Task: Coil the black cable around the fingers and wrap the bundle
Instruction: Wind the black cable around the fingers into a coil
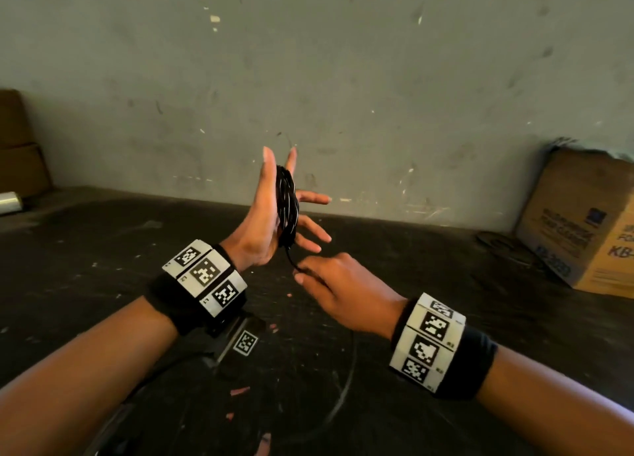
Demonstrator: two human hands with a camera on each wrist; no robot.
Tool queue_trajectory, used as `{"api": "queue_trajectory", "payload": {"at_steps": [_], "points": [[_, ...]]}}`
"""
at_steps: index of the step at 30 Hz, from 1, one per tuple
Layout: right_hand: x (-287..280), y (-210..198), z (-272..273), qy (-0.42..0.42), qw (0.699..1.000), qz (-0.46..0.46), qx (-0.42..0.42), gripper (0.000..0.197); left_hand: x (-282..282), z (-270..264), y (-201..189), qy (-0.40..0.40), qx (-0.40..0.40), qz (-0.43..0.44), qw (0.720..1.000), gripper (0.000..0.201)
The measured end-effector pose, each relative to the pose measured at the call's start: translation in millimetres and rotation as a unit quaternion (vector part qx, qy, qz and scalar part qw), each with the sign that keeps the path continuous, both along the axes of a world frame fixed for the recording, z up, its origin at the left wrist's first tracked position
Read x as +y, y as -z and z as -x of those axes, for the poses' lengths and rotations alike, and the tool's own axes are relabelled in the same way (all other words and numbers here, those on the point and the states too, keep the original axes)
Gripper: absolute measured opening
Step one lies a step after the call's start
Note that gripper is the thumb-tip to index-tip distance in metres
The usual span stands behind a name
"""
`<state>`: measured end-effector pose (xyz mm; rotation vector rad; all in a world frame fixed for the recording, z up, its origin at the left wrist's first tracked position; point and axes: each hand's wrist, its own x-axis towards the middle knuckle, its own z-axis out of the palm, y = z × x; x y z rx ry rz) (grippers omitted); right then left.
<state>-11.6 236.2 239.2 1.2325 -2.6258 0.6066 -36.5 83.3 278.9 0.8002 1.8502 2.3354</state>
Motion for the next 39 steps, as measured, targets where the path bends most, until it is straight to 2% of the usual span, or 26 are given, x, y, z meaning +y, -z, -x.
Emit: {"api": "queue_trajectory", "payload": {"at_steps": [2, 5, 8, 9, 12, 13, 15, 20, 22, 25, 28, 30, 33, 37, 39], "points": [[1, -6, -7, -0.013, 0.998, -0.056, -0.021, 0.019, 1, 3, 8, -0.029, 0.014, 0.061, 0.998, 0.120], [3, -25, -17, -0.038, 0.994, -0.098, -0.007, 0.014, 3, 6, 23, -0.059, 0.051, 0.195, 0.978, 0.115], [9, -58, -13, -0.041, 0.989, -0.139, 0.013, 0.015, 5, -3, 31, -0.031, 0.055, 0.279, 0.958, 0.097], [13, -70, -11, -0.041, 0.986, -0.157, 0.030, 0.015, 4, -5, 33, -0.023, 0.045, 0.299, 0.953, 0.096], [28, -107, -5, -0.047, 0.980, -0.175, 0.084, 0.016, -1, -7, 37, 0.033, 0.014, 0.326, 0.945, 0.111], [34, -118, -4, -0.043, 0.979, -0.171, 0.104, 0.016, -3, -9, 37, 0.055, 0.009, 0.325, 0.944, 0.108], [43, -135, 1, -0.039, 0.978, -0.163, 0.127, 0.017, -5, -13, 38, 0.092, 0.005, 0.308, 0.947, 0.093], [54, -130, 17, -0.042, 0.978, -0.122, 0.167, 0.024, 0, -26, 31, 0.170, 0.019, 0.223, 0.960, 0.099], [57, -117, 27, -0.046, 0.982, -0.081, 0.166, 0.030, 2, -30, 22, 0.189, 0.022, 0.174, 0.966, 0.100], [59, -86, 42, -0.031, 0.990, 0.046, 0.128, 0.035, 1, -36, 5, 0.214, 0.008, 0.091, 0.972, 0.102], [53, -49, 49, 0.003, 0.993, 0.102, 0.063, 0.022, 2, -39, -7, 0.237, -0.013, 0.014, 0.971, 0.106], [40, -27, 45, 0.002, 0.992, 0.124, 0.025, 0.017, 5, -39, -11, 0.219, -0.021, -0.025, 0.975, 0.108], [15, -5, 31, 0.009, 0.988, 0.151, -0.035, 0.016, 8, -35, -13, 0.149, -0.042, -0.069, 0.986, 0.108], [-6, 10, 7, 0.012, 0.988, 0.130, -0.077, 0.019, 8, -26, -13, 0.008, -0.084, -0.101, 0.991, 0.091], [-9, 12, -1, 0.015, 0.989, 0.114, -0.094, 0.022, 5, -21, -11, -0.036, -0.087, -0.104, 0.990, 0.087]]}}
